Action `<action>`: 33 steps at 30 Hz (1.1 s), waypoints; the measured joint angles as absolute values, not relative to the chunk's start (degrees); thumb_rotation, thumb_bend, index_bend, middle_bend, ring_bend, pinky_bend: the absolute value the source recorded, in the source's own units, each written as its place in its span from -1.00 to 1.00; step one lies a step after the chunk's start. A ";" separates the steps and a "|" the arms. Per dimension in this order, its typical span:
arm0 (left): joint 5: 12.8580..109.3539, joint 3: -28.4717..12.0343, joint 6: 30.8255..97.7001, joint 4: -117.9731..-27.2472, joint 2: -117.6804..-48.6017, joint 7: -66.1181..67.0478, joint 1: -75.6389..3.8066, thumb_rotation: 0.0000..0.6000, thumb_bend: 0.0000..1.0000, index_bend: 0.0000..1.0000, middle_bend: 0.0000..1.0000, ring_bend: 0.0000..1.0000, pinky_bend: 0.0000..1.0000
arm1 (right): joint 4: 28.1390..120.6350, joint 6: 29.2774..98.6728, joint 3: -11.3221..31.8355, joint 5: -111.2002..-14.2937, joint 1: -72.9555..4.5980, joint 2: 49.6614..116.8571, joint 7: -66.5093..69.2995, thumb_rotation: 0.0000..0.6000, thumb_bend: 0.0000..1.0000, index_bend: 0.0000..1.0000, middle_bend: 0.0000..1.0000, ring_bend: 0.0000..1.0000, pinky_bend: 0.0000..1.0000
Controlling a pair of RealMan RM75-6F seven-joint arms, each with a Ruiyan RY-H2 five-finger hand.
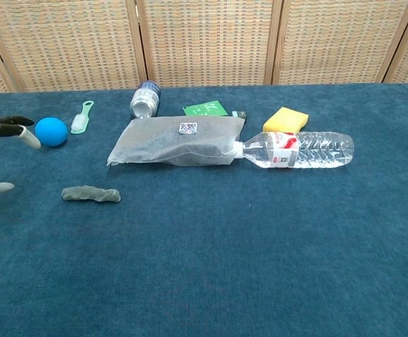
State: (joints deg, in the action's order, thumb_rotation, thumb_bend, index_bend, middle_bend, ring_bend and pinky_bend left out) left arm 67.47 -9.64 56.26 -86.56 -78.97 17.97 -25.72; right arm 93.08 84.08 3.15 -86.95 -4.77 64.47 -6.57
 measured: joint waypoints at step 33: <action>46.22 -11.92 52.85 -77.93 -92.52 29.99 -37.50 1.00 -0.31 -0.21 -1.00 -1.00 -1.00 | 92.62 83.48 3.09 -86.68 -5.10 64.09 -4.16 1.00 -1.00 -1.00 -1.00 -1.00 -1.00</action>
State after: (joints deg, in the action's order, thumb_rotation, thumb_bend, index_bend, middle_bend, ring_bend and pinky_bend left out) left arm 46.22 -11.92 52.85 -77.93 -92.52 29.99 -37.50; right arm 92.62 83.48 3.09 -86.68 -5.10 64.09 -4.16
